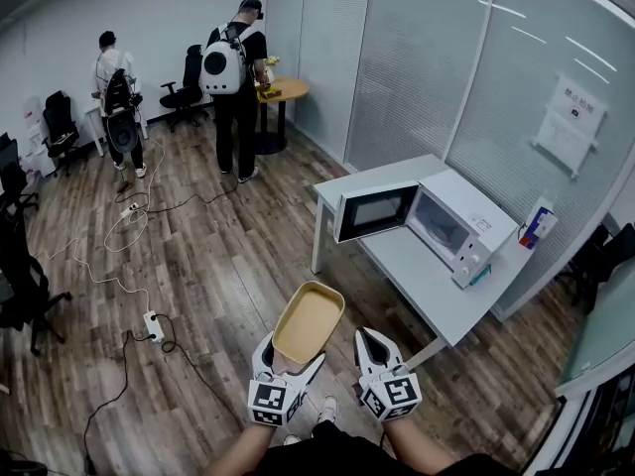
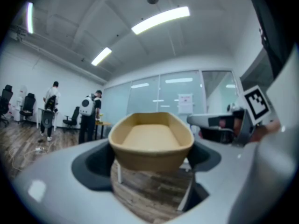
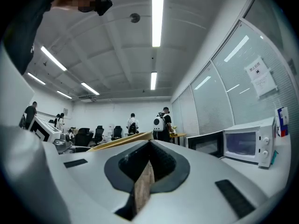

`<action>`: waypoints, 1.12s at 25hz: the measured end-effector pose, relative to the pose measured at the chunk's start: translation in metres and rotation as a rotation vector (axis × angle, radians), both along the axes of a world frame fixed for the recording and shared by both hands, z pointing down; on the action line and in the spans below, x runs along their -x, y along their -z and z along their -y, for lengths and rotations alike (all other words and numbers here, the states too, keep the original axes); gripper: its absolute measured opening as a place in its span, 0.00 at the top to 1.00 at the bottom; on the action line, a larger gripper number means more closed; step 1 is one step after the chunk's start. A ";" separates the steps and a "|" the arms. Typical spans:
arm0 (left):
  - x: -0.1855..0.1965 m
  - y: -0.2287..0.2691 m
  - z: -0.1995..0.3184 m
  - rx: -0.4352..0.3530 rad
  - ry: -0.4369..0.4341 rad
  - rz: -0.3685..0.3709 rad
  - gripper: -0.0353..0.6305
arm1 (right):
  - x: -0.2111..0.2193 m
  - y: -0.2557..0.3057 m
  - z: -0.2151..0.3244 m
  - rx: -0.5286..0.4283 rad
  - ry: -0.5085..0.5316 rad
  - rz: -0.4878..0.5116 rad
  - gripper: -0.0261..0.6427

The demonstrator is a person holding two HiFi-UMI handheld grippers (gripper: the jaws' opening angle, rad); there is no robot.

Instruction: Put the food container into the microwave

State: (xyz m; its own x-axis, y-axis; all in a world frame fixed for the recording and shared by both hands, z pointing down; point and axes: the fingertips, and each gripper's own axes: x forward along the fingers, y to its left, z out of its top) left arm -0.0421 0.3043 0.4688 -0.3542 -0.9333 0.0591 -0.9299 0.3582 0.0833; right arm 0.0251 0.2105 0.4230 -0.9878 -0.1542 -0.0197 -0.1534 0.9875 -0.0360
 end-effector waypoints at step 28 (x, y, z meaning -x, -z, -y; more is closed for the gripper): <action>0.089 0.002 0.171 0.044 -0.020 0.032 0.23 | 0.074 0.010 0.175 -0.059 -0.023 0.017 0.95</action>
